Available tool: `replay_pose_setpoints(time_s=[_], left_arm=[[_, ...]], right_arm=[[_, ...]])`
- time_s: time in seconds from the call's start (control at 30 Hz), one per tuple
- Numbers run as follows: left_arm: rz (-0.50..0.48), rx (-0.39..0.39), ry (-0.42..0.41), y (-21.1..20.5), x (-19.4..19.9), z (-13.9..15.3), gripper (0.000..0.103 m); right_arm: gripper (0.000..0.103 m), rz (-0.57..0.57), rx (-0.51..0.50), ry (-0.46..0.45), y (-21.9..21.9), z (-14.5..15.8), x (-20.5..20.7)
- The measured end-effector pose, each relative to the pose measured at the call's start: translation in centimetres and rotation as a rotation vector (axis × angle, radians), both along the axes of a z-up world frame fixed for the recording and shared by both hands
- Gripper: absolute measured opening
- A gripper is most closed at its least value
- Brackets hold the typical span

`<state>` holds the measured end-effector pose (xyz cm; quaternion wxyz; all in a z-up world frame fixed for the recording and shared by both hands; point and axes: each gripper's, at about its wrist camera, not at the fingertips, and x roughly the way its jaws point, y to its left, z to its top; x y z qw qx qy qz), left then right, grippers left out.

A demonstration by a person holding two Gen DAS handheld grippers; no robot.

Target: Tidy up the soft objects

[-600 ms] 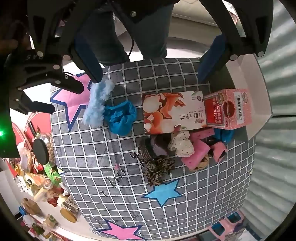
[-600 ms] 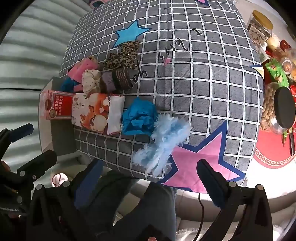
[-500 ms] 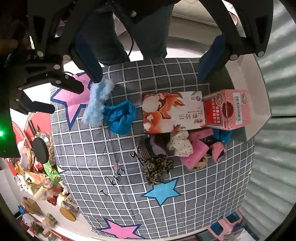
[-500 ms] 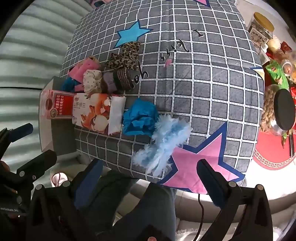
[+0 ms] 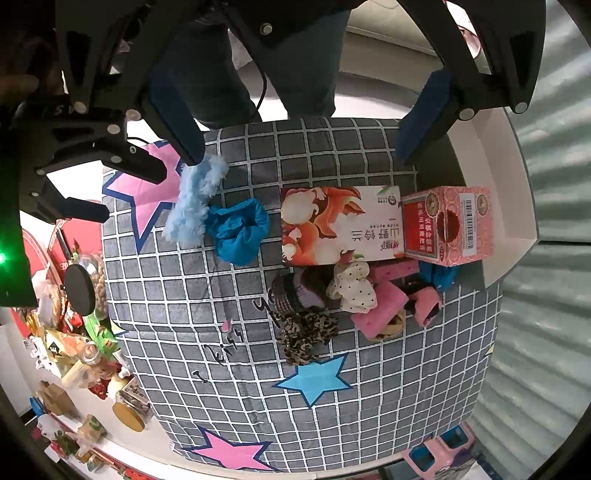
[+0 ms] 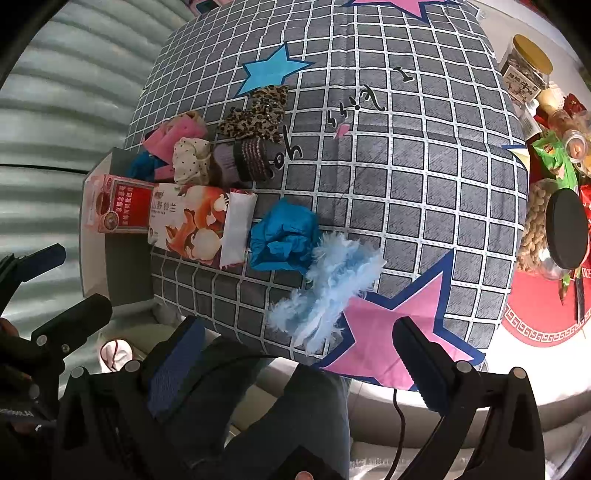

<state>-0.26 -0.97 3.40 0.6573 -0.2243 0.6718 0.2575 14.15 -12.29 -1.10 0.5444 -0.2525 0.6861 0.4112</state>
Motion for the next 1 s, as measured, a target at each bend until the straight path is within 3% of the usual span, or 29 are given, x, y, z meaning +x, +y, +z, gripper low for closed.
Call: replay_pose_setpoints(time_s=[0.27,0.47,1.0], left_arm=[[-0.003,0.005,0.005,0.0,0.0,0.0,0.103],[-0.005,0.006,0.007,0.0,0.0,0.0,0.103],[-0.066,0.004,0.020,1.1,2.0,-0.8,0.103]], right_arm=[[0.102,-0.004,0.020,0.056,-0.2,-0.1,0.1],[0.102,-0.015,-0.033,0.080,-0.2,-0.3,0.6],[0.102,-0.093,-0.001,0.072,-0.5,-0.3,2.0]])
